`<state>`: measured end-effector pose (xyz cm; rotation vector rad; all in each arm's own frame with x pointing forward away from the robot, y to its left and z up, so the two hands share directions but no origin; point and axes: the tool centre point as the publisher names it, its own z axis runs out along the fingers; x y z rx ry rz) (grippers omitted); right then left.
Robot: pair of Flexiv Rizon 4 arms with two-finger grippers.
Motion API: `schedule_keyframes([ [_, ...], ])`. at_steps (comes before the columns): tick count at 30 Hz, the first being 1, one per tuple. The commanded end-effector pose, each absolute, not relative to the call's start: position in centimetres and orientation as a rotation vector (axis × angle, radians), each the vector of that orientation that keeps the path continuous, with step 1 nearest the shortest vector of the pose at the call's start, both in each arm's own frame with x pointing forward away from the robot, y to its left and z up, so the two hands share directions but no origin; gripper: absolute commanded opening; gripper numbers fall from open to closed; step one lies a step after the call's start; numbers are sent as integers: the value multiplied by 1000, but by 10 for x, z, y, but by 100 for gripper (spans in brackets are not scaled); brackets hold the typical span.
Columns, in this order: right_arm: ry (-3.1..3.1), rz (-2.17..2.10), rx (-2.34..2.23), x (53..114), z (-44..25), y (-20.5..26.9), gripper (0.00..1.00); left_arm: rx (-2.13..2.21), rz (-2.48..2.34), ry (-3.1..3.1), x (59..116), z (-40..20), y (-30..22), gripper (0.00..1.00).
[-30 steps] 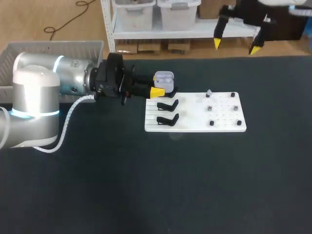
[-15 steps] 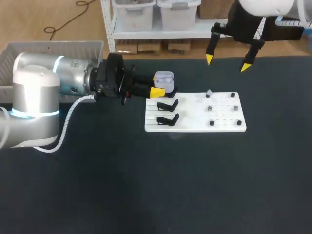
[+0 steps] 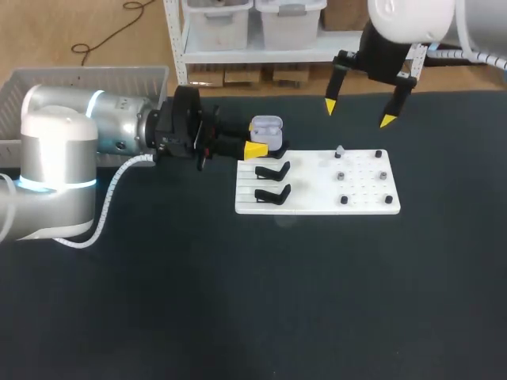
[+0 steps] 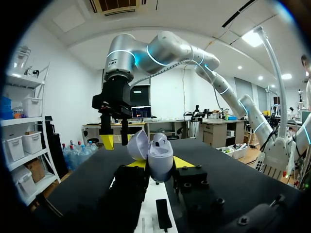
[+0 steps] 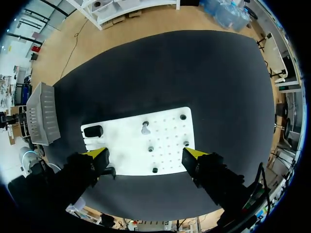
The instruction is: Pick up each earbud case from the left stands, insert the matching earbuds, close the lid, and place the case in the box.
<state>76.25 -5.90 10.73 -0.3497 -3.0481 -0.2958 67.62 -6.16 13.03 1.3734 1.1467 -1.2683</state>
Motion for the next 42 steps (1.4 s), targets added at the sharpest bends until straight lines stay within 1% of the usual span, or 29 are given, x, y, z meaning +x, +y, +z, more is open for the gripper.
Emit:
schedule_keyframes([
  [1, -3049, -298, -351, 762, 107, -60, 100, 1376, -1269, 1147, 677, 130, -62, 0],
  [14, -3049, -298, -351, 762, 107, -60, 100, 1376, -1269, 1147, 677, 130, -62, 0],
  [24, -3054, -397, -559, 757, 80, -64, 100, 1376, -1269, 1147, 677, 130, -62, 0],
  [27, -3123, -381, -641, 753, 76, -67, 100, 1376, -1269, 1147, 677, 130, -62, 0],
  [34, -3296, -157, -760, 746, 54, -67, 100, 1376, -1269, 1147, 677, 130, -62, 0],
  [42, -3306, -225, -760, 748, 44, -62, 100, 1376, -1269, 1147, 677, 130, -62, 0],
])
